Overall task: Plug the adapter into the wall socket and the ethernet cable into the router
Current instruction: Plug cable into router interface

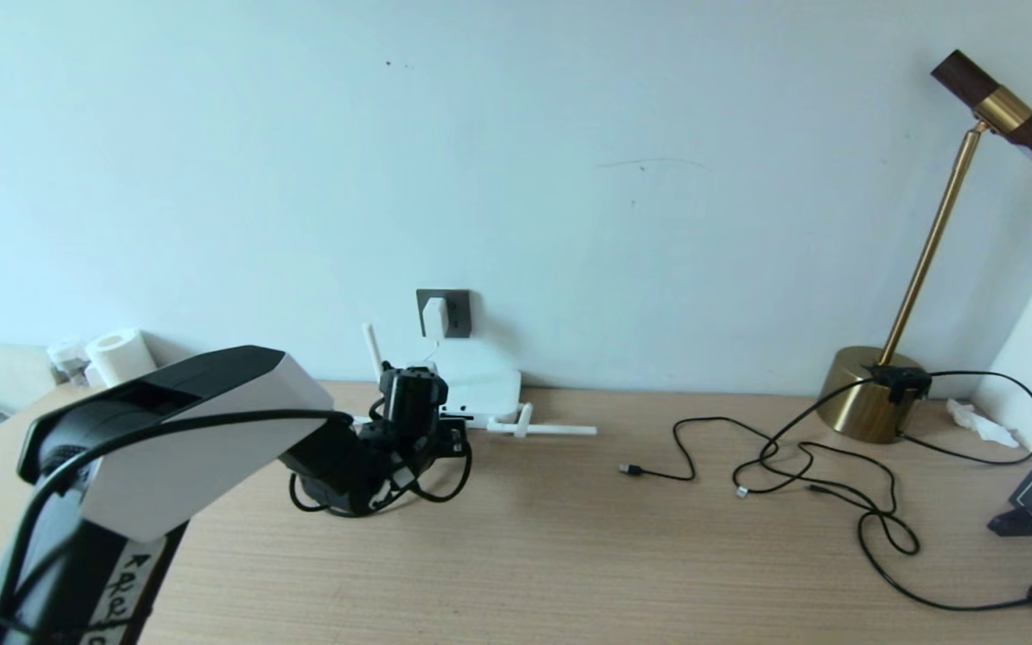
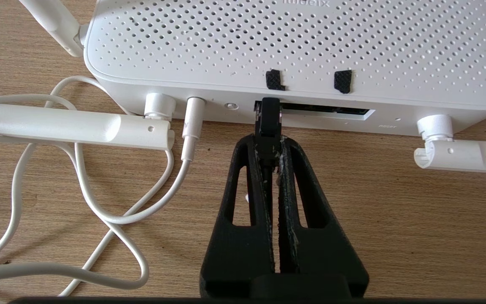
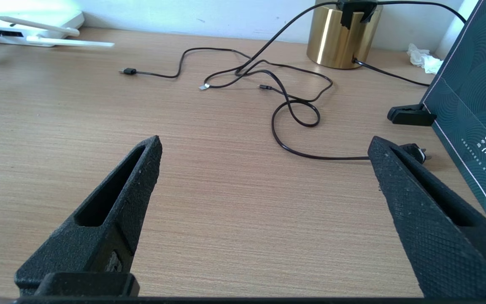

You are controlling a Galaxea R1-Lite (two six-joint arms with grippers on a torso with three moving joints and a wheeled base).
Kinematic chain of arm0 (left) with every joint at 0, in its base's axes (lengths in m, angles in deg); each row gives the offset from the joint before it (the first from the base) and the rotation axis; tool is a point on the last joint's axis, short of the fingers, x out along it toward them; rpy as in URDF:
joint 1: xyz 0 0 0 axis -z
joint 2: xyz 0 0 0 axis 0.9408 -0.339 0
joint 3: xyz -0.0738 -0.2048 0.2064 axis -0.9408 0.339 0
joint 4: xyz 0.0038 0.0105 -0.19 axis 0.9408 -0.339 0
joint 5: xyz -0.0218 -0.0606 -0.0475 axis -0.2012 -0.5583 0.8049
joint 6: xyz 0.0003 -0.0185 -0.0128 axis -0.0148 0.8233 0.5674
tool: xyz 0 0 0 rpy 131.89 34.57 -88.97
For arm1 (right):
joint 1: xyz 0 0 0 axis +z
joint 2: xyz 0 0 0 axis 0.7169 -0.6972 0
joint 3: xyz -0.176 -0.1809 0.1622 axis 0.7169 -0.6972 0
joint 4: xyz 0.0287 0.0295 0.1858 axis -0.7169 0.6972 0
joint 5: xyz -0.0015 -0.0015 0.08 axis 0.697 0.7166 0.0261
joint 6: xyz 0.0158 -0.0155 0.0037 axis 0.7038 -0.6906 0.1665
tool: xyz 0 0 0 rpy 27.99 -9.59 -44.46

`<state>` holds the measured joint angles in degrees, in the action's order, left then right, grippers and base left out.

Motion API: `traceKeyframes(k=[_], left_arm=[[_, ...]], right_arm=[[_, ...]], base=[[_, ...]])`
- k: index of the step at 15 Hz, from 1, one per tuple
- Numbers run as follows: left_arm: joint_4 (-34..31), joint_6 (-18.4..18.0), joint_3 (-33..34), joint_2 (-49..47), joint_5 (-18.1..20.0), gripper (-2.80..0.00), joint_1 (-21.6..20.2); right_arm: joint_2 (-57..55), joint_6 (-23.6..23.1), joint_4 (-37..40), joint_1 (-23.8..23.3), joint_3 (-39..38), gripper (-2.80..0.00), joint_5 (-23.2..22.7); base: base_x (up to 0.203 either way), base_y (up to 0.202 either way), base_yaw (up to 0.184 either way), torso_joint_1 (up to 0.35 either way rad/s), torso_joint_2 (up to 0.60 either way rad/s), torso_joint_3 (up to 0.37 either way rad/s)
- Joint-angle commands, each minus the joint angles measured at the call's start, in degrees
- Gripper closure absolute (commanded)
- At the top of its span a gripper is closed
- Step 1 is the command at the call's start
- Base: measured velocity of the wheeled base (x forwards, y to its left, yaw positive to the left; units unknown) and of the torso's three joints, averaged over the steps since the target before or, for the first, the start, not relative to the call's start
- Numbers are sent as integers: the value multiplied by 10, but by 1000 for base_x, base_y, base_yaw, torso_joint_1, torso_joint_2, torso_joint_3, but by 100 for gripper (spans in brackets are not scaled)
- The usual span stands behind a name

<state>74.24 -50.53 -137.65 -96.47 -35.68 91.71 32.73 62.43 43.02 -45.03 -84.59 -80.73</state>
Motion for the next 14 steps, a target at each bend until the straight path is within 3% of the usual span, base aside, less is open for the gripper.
traceKeyframes(k=[1,6,7,14], left_arm=[[3,1,0,0,-2,0,0],[6,1,2,1,-2,0,1],[7,1,2,1,-2,-280,0],[8,2,10,1,-2,-280,2]], right_arm=[[-1,0,0,0,0,-280,0],[-1,0,0,0,0,-280,0],[0,0,0,0,0,-280,0],[-1,0,0,0,0,-280,0]], base=[[0,0,0,0,0,0],[0,0,0,0,0,0],[0,0,0,0,0,0],[0,0,0,0,0,0]])
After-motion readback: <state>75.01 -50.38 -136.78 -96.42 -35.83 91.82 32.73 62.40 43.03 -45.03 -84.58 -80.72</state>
